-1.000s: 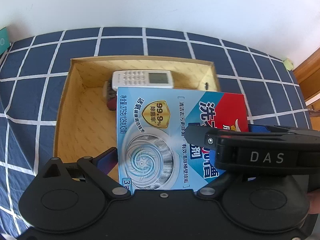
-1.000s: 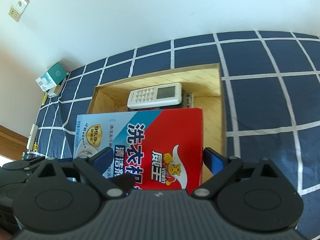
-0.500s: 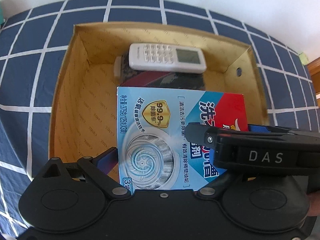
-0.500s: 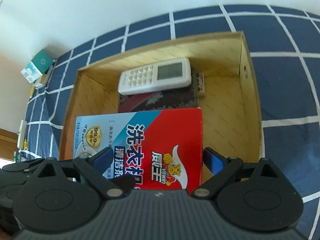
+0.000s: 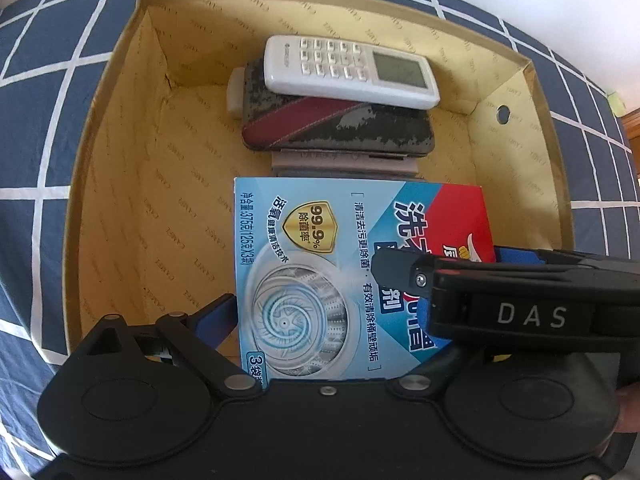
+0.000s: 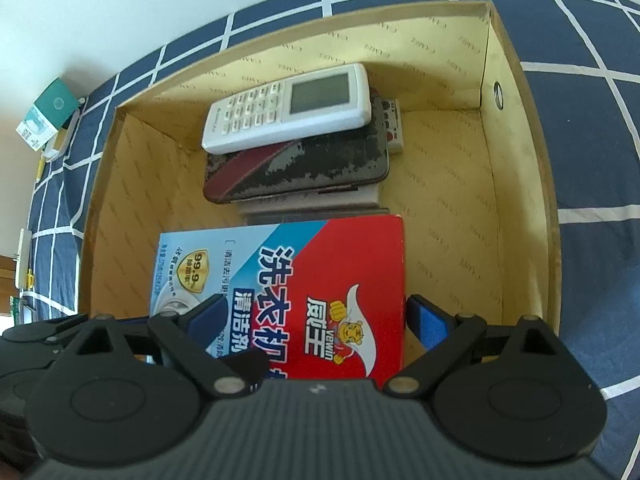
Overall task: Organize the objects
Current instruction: 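Lower the detergent box beside the stack and open the right tool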
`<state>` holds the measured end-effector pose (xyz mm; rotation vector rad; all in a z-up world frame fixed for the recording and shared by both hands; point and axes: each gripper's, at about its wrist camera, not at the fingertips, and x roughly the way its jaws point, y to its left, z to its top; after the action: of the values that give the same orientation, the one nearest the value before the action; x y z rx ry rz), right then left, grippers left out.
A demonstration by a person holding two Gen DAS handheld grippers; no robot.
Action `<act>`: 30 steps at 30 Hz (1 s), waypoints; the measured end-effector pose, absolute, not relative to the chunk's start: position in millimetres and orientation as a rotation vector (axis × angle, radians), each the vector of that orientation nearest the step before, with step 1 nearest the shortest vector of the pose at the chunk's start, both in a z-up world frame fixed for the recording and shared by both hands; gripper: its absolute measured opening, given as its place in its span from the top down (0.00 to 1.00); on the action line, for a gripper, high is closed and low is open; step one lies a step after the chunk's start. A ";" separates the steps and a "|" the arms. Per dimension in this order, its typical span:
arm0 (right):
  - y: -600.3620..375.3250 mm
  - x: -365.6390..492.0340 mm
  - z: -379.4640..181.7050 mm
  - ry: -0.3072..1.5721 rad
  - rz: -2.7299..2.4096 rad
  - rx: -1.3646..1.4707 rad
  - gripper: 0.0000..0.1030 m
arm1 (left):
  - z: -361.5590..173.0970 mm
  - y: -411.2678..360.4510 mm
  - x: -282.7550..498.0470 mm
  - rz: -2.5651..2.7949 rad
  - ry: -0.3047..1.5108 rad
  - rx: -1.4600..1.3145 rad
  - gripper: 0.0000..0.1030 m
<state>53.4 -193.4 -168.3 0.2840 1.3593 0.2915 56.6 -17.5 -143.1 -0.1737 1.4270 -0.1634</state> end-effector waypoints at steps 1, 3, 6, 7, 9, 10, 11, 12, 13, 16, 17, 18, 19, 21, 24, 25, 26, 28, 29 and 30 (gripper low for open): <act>-193.5 53.8 -170.0 1.364 0.292 0.283 0.07 | -144.4 -17.4 56.5 -0.163 1.431 -0.174 0.08; -193.5 54.8 -173.0 1.371 0.291 0.281 0.07 | -146.8 -16.4 56.2 -0.162 1.438 -0.175 0.08; -192.6 56.3 -176.7 1.383 0.291 0.279 0.07 | -150.5 -16.5 56.3 -0.148 1.448 -0.172 0.08; -192.1 57.3 -177.9 1.390 0.289 0.277 0.07 | -151.8 -16.7 57.0 -0.146 1.452 -0.174 0.08; -192.4 58.7 -178.7 1.389 0.282 0.274 0.07 | -153.1 -17.1 57.9 -0.145 1.459 -0.180 0.08; -193.1 59.4 -179.0 1.389 0.282 0.272 0.07 | -153.4 -16.9 58.2 -0.143 1.462 -0.182 0.08; -193.3 59.8 -179.2 1.390 0.281 0.272 0.07 | -153.8 -16.9 58.6 -0.141 1.466 -0.184 0.08; -193.7 60.1 -179.5 1.395 0.279 0.273 0.07 | -154.2 -17.0 58.9 -0.141 1.468 -0.182 0.08; -193.8 60.2 -180.0 1.398 0.278 0.273 0.07 | -154.3 -17.1 59.1 -0.142 1.469 -0.179 0.08; -194.1 59.9 -180.7 1.406 0.277 0.273 0.07 | -154.0 -17.7 59.3 -0.142 1.472 -0.167 0.08; -193.8 59.6 -180.4 1.406 0.279 0.273 0.07 | -153.1 -17.8 59.2 -0.142 1.470 -0.162 0.09; -193.4 59.5 -179.9 1.406 0.280 0.271 0.07 | -152.2 -17.4 59.3 -0.141 1.468 -0.161 0.08; -193.4 59.4 -179.4 1.408 0.280 0.273 0.07 | -151.4 -17.1 59.4 -0.139 1.468 -0.164 0.08; -194.5 59.0 -177.7 1.409 0.280 0.279 0.07 | -148.3 -16.4 59.2 -0.136 1.465 -0.165 0.08; -195.5 57.9 -172.9 1.404 0.274 0.282 0.07 | -142.9 -16.0 57.6 -0.124 1.457 -0.161 0.07; -195.5 57.6 -171.1 1.404 0.272 0.281 0.07 | -141.4 -15.4 56.9 -0.118 1.455 -0.159 0.07; -195.6 56.8 -169.3 1.403 0.270 0.279 0.07 | -139.9 -14.6 56.1 -0.111 1.453 -0.158 0.07; -195.6 54.8 -164.6 1.399 0.270 0.284 0.07 | -135.3 -13.0 53.4 -0.099 1.449 -0.156 0.07; -195.5 53.4 -161.9 1.396 0.271 0.287 0.07 | -133.0 -12.4 52.2 -0.097 1.445 -0.155 0.07; -195.1 51.9 -159.1 1.392 0.272 0.288 0.07 | -130.0 -11.6 50.5 -0.093 1.439 -0.152 0.07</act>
<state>51.9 -195.1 -159.1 0.2881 1.3918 0.2724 50.5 -11.6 -130.0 -0.1524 1.4395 -0.0925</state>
